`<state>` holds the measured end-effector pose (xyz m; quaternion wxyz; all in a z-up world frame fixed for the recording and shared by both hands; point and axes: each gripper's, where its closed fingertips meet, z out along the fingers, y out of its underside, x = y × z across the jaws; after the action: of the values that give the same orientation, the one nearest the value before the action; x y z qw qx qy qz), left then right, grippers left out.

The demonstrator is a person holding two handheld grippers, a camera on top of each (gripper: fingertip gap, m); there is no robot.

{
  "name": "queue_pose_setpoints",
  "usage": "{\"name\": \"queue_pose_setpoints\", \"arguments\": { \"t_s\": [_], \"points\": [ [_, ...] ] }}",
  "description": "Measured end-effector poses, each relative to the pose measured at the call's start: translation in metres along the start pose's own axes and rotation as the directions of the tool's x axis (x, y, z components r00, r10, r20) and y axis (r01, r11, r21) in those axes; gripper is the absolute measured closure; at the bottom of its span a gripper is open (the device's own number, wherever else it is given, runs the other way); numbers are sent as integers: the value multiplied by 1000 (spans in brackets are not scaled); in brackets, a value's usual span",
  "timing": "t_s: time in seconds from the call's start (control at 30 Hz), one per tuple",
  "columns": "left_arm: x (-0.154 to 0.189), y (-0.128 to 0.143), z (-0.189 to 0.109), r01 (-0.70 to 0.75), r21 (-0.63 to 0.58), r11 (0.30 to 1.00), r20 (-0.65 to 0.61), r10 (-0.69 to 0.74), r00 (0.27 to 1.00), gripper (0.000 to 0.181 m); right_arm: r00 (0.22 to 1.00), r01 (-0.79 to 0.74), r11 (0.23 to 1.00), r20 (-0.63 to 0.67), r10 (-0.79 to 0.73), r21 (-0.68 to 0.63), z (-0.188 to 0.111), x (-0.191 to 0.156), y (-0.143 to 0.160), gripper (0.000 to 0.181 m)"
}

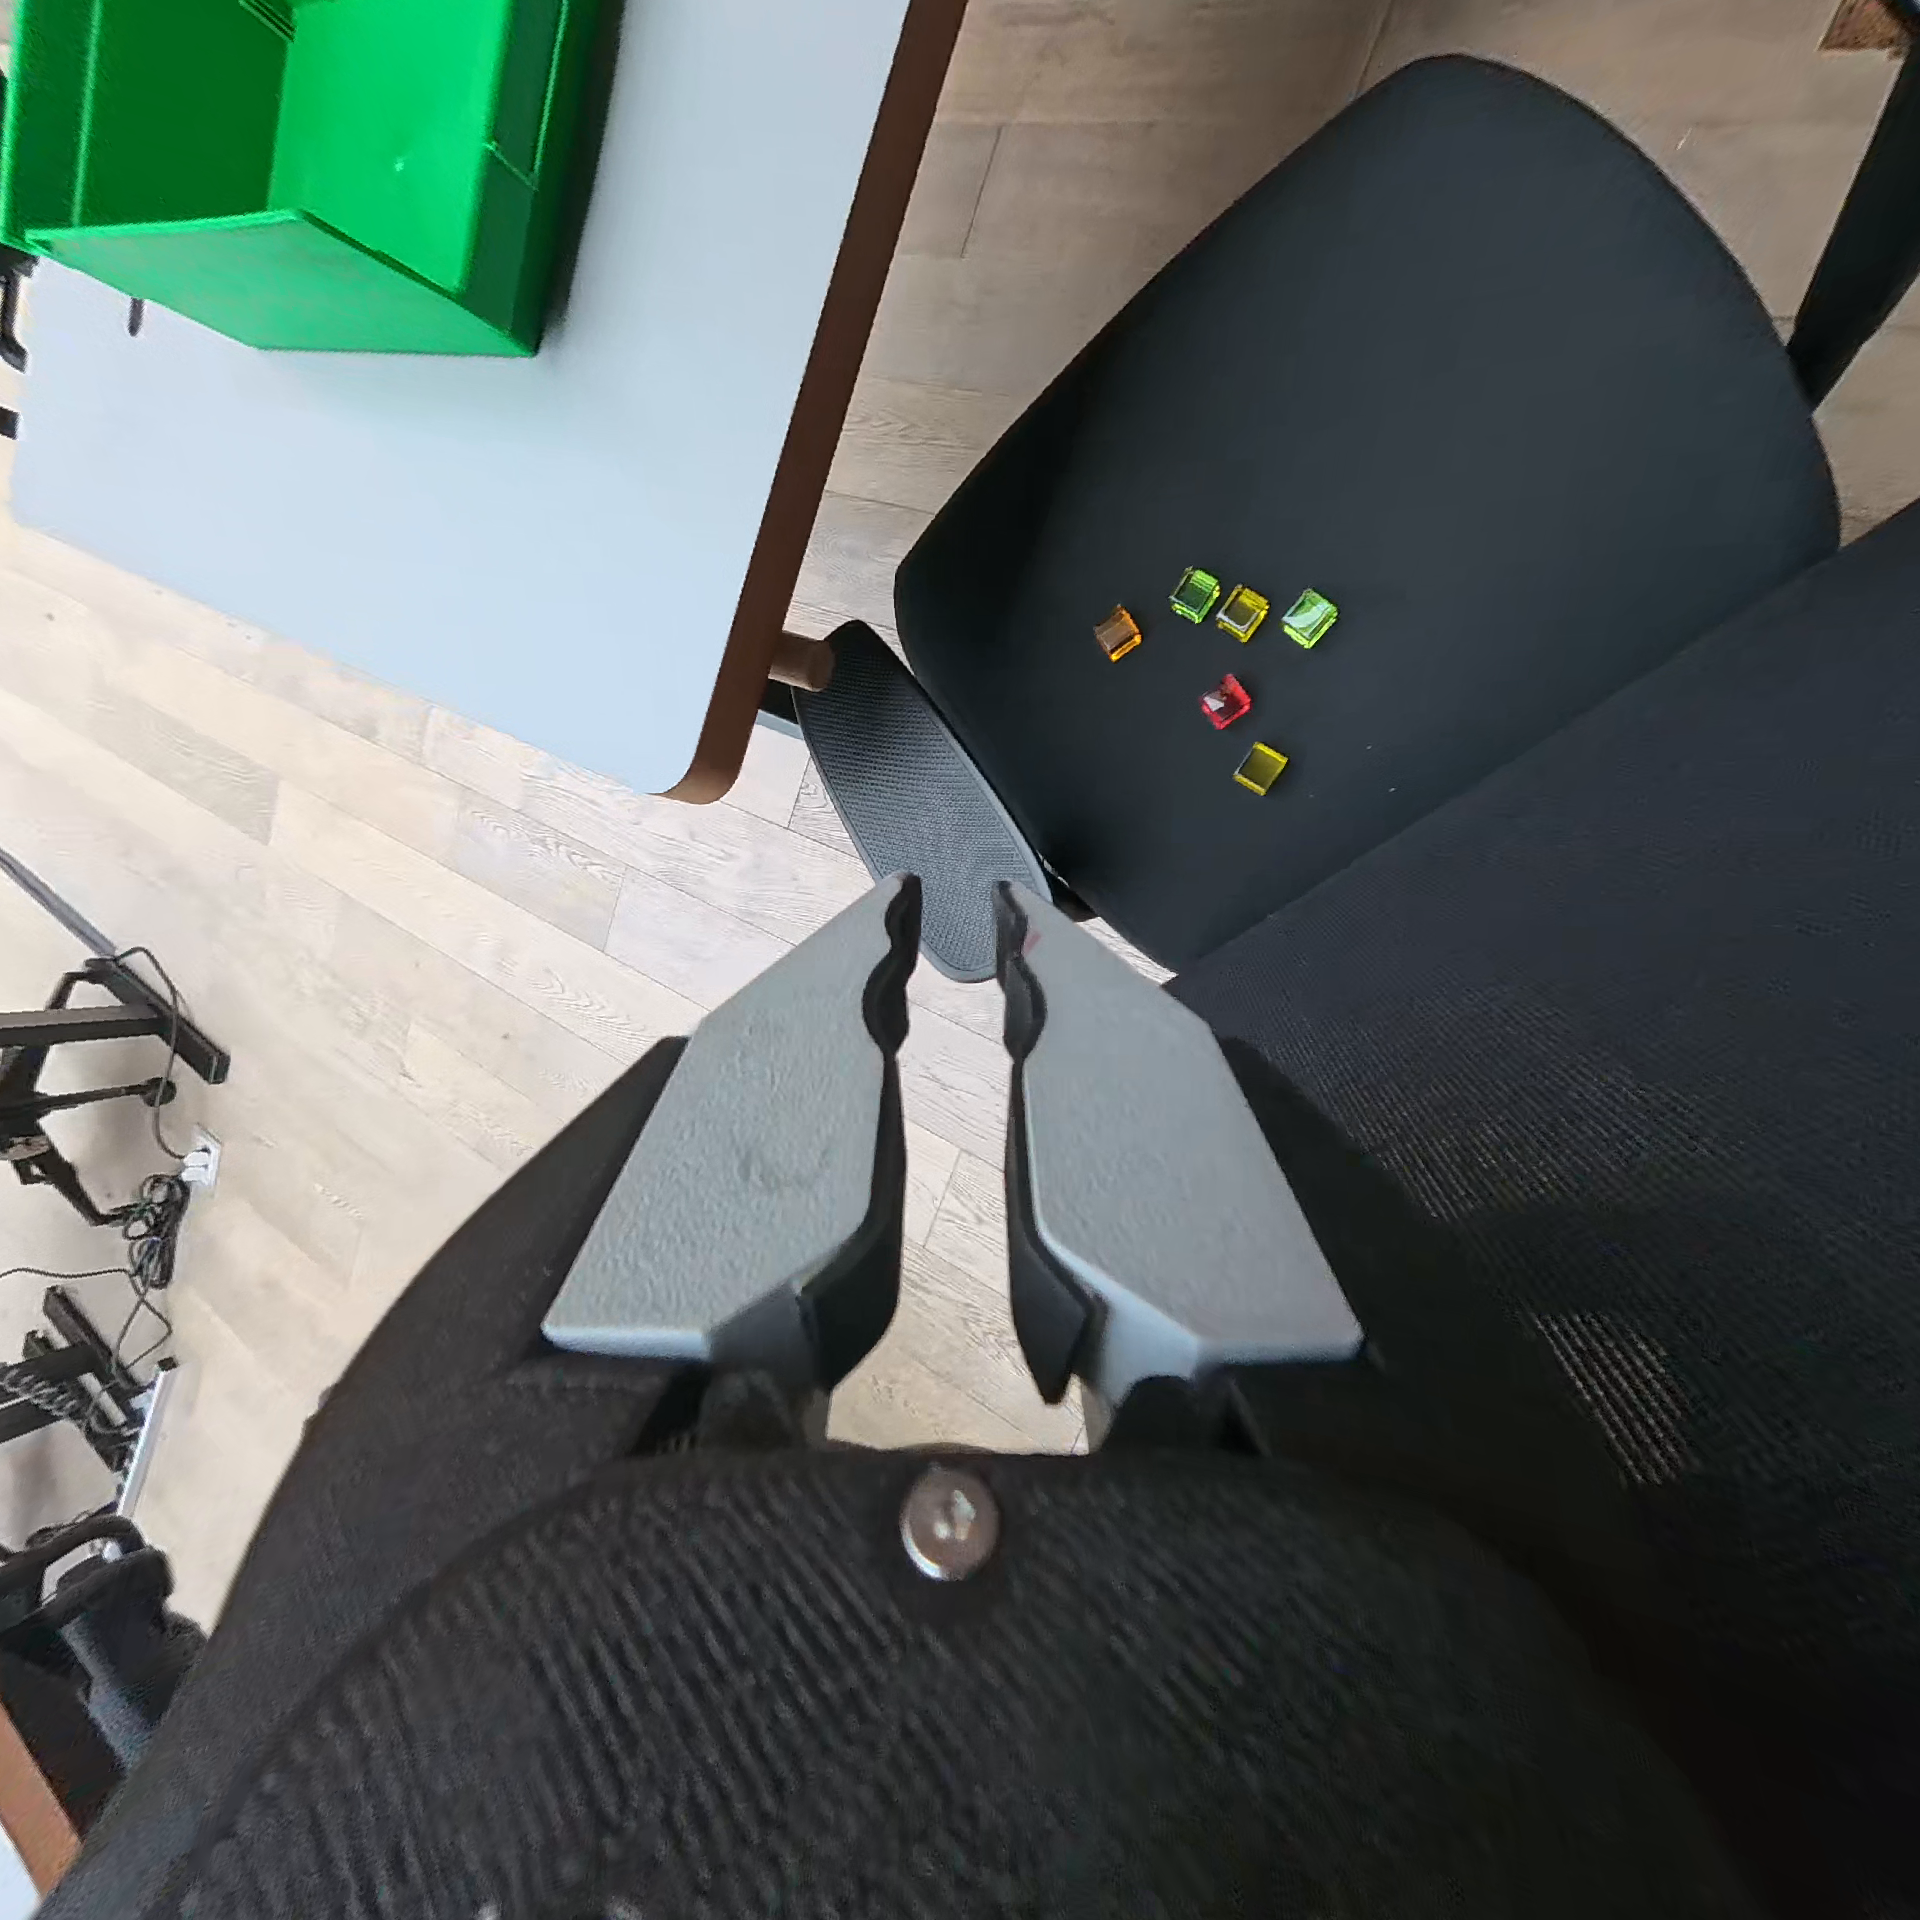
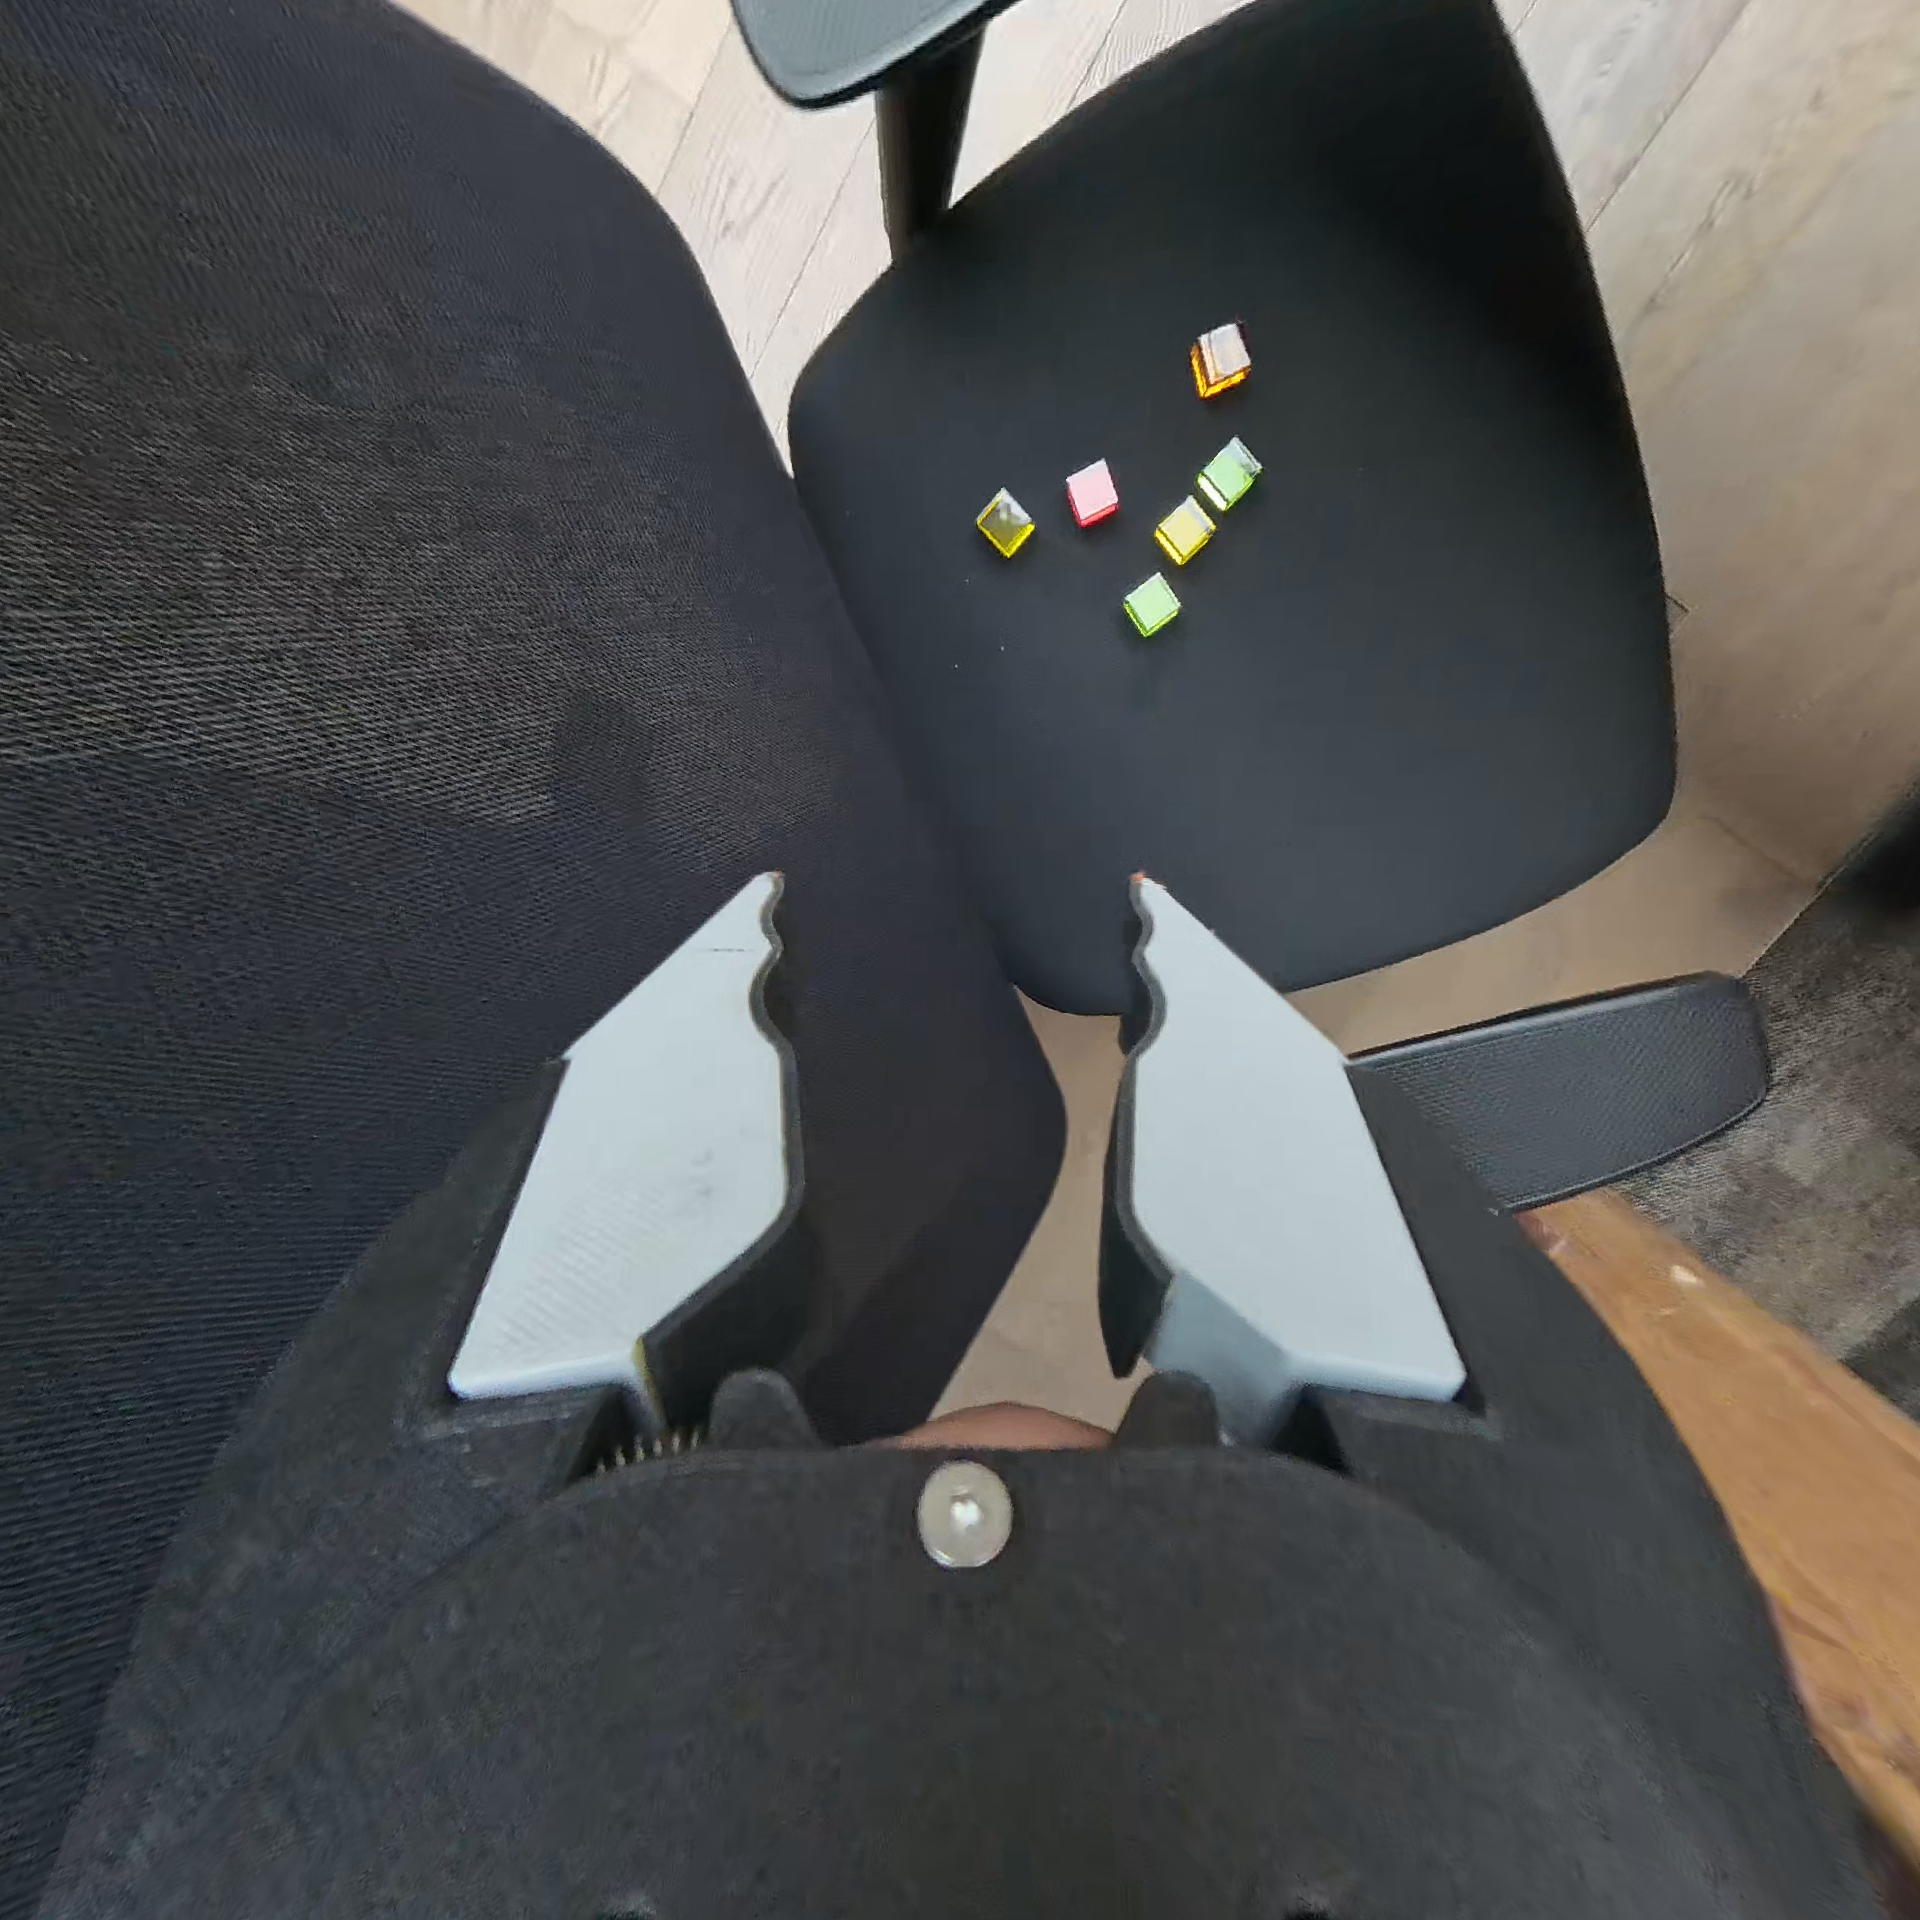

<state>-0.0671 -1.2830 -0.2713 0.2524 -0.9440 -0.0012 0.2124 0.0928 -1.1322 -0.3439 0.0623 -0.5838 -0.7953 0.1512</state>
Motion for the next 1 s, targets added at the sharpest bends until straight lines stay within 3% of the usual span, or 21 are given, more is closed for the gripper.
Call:
{"name": "queue_pose_setpoints", "arguments": {
  "t_s": [0.13,0.3,0.53,0.77,0.9,1.0],
  "points": [
    [1,2,1,-29,-13,999,15,29,999,167,999,9,1000,-44,-9,5,-1,-5,5,122],
    [-5,1,0,10,-9,1000,33,-9,999,170,988,107,987,-98,-119,-116,22,6,16,120],
    [-8,7,4,24,-55,998,43,-22,999,167,936,219,973,-268,-229,-65,35,40,-13,119],
    [-11,14,6,35,-95,995,67,-29,997,167,987,104,994,-127,-97,44,77,28,-7,118],
    [-7,16,8,13,-117,993,60,-6,998,163,992,51,996,-116,-42,70,104,40,6,121],
    [-3,20,10,-2,-152,988,53,10,999,161,995,40,995,-89,-32,87,123,46,17,134]
  ]
}}
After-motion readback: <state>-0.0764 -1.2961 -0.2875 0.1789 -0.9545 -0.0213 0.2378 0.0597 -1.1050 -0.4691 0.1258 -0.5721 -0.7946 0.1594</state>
